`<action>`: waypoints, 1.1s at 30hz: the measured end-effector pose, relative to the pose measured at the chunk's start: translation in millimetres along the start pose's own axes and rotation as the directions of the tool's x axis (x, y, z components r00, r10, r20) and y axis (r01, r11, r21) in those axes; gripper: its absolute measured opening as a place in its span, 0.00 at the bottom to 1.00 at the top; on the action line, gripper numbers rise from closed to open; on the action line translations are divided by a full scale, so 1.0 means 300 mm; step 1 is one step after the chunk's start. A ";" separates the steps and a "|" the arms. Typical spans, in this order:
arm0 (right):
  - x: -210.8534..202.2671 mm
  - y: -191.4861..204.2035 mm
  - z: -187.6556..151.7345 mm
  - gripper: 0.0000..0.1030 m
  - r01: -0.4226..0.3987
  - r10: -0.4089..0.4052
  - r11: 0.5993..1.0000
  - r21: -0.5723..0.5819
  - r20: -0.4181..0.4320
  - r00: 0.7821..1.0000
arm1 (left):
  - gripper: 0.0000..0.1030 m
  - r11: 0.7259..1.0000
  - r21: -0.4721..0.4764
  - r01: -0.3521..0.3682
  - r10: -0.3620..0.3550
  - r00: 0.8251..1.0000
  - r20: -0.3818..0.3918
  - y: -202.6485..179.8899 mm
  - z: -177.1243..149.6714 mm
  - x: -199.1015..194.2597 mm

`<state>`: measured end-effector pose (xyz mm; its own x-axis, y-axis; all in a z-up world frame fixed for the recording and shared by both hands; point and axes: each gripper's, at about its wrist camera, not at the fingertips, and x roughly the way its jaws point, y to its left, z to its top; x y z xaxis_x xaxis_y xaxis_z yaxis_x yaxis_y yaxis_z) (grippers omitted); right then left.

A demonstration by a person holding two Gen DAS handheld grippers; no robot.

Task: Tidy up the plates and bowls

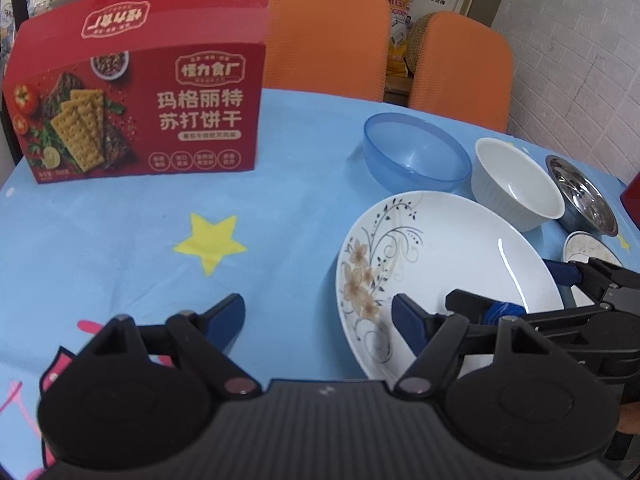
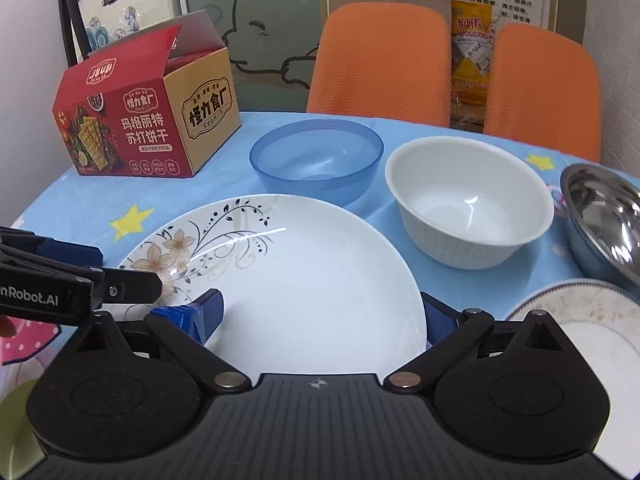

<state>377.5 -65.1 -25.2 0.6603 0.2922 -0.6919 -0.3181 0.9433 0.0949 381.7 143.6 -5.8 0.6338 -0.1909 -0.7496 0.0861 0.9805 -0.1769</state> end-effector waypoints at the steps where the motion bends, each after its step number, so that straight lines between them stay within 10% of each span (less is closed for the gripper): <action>1: -0.010 0.001 -0.010 0.85 0.012 -0.012 1.000 0.003 0.006 1.000 | 0.72 1.000 0.006 0.011 -0.011 1.000 0.005 -0.010 0.002 -0.001; 18: -0.040 0.044 -0.091 0.88 0.009 -0.001 0.993 -0.118 0.072 0.997 | 0.66 0.993 0.114 0.010 -0.010 1.000 -0.007 -0.105 -0.019 0.057; 25: -0.044 0.057 -0.085 0.86 0.033 -0.027 0.996 -0.087 0.071 0.997 | 0.45 0.996 0.087 0.002 -0.002 1.000 -0.006 -0.140 -0.009 0.046; 33: -0.106 0.048 -0.046 0.87 0.002 -0.002 1.000 -0.001 0.104 0.995 | 0.45 0.996 0.088 -0.011 0.007 0.999 0.041 -0.155 0.034 -0.016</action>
<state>342.6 -63.0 -11.8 0.7281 0.3048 -0.6140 -0.3175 0.9438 0.0921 382.6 99.2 12.6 0.6655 -0.1820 -0.7239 0.1469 0.9828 -0.1121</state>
